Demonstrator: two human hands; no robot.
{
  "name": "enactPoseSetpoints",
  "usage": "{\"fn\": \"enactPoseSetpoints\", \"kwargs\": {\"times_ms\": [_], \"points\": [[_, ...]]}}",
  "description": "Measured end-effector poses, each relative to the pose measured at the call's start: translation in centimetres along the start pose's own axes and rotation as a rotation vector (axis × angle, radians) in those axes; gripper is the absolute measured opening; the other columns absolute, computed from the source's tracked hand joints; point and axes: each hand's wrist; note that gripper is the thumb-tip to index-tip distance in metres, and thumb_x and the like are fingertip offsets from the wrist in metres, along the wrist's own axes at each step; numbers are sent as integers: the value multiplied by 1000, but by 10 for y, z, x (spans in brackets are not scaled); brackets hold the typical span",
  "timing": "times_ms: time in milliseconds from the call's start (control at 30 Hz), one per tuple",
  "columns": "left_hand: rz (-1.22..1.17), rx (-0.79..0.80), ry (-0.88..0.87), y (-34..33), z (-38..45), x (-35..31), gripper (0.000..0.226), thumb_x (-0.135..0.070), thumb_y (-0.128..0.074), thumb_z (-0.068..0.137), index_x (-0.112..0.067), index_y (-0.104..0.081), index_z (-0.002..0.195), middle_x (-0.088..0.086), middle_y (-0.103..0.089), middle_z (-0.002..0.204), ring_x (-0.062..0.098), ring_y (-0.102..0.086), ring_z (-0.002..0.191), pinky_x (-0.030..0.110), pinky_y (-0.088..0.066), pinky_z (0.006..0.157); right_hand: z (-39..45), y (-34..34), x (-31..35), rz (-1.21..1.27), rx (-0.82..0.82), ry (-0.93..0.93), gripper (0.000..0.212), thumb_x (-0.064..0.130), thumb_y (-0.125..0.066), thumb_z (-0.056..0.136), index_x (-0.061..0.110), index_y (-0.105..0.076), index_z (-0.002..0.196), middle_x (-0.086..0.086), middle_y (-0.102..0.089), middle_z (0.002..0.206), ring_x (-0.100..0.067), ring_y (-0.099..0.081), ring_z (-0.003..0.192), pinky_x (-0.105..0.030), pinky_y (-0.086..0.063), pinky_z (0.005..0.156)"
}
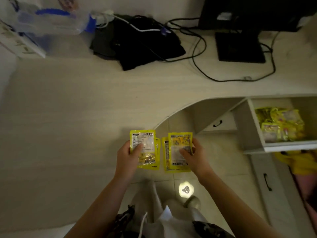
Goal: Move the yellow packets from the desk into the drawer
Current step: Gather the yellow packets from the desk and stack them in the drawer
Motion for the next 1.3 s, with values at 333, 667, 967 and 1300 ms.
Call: {"fn": "enactPoseSetpoints", "kwargs": {"times_ms": [333, 667, 967, 1300], "points": [[-23, 79, 47, -170, -86, -6, 25, -13, -63, 89, -20, -53, 111, -5, -66, 94, 4, -64, 76, 13, -51, 54, -36, 156, -101, 190, -199, -97, 35, 4, -58, 88, 20, -46, 117, -10, -67, 107, -24, -67, 93, -44, -59, 77], [32, 204, 99, -319, -164, 1, 9, -10, -62, 89, -19, -63, 88, -1, -70, 85, 13, -66, 72, 18, -51, 54, -52, 300, -168, 241, -324, -159, 25, 1, -58, 86, 18, -52, 105, -13, -67, 103, -31, -66, 94, -50, -55, 84], [97, 285, 77, -409, -164, -21, 11, -12, -64, 87, -22, -61, 85, 0, -70, 86, 14, -67, 72, 23, -52, 56, -23, 381, -184, 303, -370, -176, 26, -2, -57, 86, 8, -56, 110, -14, -68, 104, -32, -67, 95, -50, -56, 83], [91, 280, 83, -515, -94, -66, 12, -11, -66, 86, -21, -59, 84, 3, -68, 85, 18, -66, 72, 29, -54, 62, 91, 477, -149, 173, -418, -141, 28, 9, -64, 82, 20, -56, 108, -4, -68, 106, -24, -66, 97, -50, -54, 87]]}}
Point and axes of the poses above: each hand's wrist, its own z-axis towards the middle knuckle, its own y-axis out of the back of the hand, x = y × z
